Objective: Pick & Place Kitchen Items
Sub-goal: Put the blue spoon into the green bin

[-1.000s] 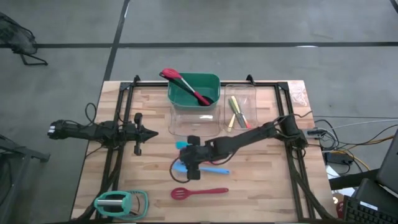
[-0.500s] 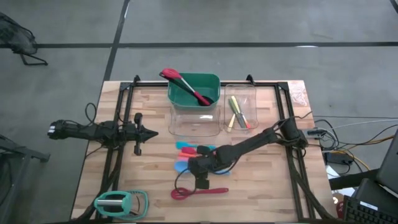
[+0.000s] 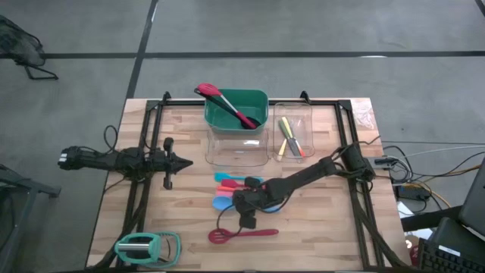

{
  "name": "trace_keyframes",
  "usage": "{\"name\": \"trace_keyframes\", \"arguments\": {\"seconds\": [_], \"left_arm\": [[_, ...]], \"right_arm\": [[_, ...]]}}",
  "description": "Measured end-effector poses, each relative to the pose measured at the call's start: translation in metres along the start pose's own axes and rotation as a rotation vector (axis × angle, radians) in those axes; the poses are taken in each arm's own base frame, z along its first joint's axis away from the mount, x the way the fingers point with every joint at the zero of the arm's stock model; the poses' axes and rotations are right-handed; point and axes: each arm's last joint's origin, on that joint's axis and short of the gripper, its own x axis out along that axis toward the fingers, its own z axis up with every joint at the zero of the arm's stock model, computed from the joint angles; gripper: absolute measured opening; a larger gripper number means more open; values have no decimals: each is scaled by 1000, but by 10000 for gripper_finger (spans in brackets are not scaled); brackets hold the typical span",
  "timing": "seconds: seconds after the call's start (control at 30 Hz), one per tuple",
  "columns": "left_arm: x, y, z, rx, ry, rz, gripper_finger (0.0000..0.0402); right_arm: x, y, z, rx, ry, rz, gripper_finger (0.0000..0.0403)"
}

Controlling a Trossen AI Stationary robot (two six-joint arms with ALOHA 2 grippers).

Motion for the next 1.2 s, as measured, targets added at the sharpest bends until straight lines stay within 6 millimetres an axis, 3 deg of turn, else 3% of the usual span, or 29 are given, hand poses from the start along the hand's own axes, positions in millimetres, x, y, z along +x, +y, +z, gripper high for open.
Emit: {"name": "trace_keyframes", "arguments": {"seconds": [0.17,0.37,0.73,1.0,1.2], "left_arm": [[0,0,0,0,0,0,10],[0,0,0,0,0,0,10],[0,0,0,0,0,0,10],[0,0,0,0,0,0,10],[0,0,0,0,0,0,10]], "right_arm": [[6,-2,-9,7,-3,5,146],[10,-5,-15,14,14,-7,127],[9,-4,-14,38,13,-3,37],[-1,3,3,4,-34,33,42],[-23,8,25,-66,-90,38,45]]}}
